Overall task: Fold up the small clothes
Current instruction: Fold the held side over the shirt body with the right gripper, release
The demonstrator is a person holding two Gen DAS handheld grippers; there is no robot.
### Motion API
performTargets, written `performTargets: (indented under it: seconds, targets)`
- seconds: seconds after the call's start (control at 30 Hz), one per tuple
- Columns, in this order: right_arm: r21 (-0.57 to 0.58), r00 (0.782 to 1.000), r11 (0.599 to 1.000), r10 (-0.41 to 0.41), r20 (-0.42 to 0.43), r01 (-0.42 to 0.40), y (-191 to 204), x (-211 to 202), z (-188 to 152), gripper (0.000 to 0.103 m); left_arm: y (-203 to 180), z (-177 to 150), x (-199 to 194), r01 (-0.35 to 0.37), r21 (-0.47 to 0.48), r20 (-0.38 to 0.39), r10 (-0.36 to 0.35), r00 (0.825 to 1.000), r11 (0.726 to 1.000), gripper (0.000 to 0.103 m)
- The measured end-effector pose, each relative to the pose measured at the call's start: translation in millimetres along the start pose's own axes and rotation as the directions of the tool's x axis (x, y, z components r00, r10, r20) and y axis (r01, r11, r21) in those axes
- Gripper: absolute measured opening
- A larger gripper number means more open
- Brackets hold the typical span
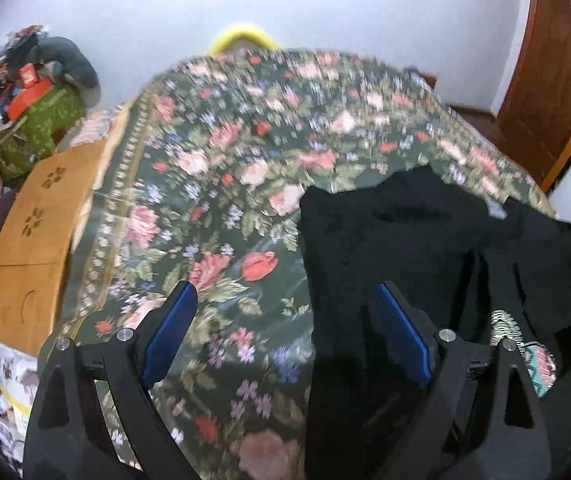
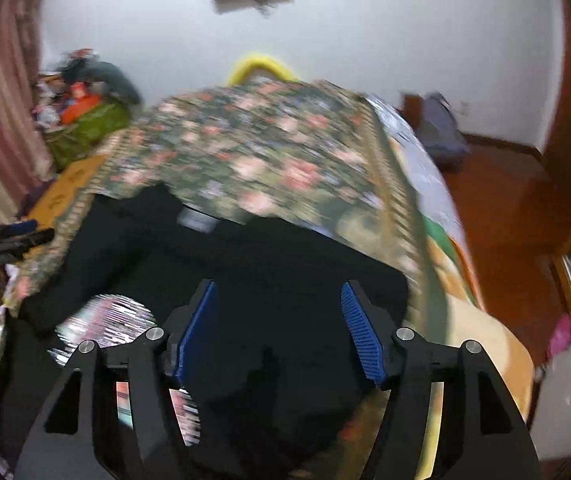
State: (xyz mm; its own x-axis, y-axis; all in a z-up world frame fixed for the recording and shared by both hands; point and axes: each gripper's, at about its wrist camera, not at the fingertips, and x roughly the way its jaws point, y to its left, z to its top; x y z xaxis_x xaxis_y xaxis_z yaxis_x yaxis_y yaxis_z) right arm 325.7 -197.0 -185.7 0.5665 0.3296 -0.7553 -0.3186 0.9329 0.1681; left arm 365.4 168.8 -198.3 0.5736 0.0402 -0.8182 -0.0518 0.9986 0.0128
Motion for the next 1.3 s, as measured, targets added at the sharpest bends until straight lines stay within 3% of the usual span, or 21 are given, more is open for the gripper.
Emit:
performTargets:
  seconds: [0.13,0.27,0.37,0.43,0.5,0.53,0.7,1.07,1.3]
  targets:
    - [0.05,0.997,0.998,-0.03,-0.071,0.033,-25.3,16.8,-15.2,0.06,-6.4,3.5,28.3,0.018,0.013,-0.085,-0.016,0.996,1.0,0.089]
    - [0.075,0.994,0.997,-0.007,-0.109,0.015,-32.2,32.9,-25.2,0.06,-12.8,3.4,35.5,0.043,0.022,-0.094,-0.04,0.995,0.999,0.085]
    - [0.093,0.994,0.995,0.042,-0.101,-0.033,-29.4,37.6,-26.9,0.056,-16.5,4.9,39.0,0.074,0.026,-0.108,-0.071,0.992,0.997,0.069]
    - [0.094,0.993,0.994,0.066,-0.096,-0.057,-24.8,39.1,-26.4,0.032,-16.3,6.9,41.7,0.113,0.001,-0.129,-0.112,0.985,0.994,0.055]
    - [0.084,0.992,0.994,0.076,-0.103,-0.067,-20.2,43.2,-25.5,0.017,-16.3,8.7,41.6,0.146,-0.034,-0.131,-0.149,0.98,0.989,0.032]
    - [0.075,0.991,0.995,0.079,-0.105,-0.072,-17.7,44.4,-25.2,0.013,-17.4,9.3,41.3,0.172,-0.045,-0.138,-0.176,0.975,0.984,0.026]
    - [0.035,0.993,0.997,0.069,-0.096,-0.065,-9.9,49.1,-17.7,0.01,-21.2,9.1,33.2,0.138,-0.031,-0.116,-0.141,0.983,0.99,0.007]
    - [-0.074,0.995,0.993,0.09,-0.039,-0.092,25.7,62.5,37.8,0.008,24.8,22.6,9.2,0.049,-0.096,-0.023,-0.052,0.998,0.994,0.005]
    - [-0.107,0.995,0.99,0.092,-0.033,-0.095,42.5,88.4,73.4,0.008,51.5,32.4,24.7,-0.045,-0.133,-0.033,0.041,0.999,0.99,0.005]
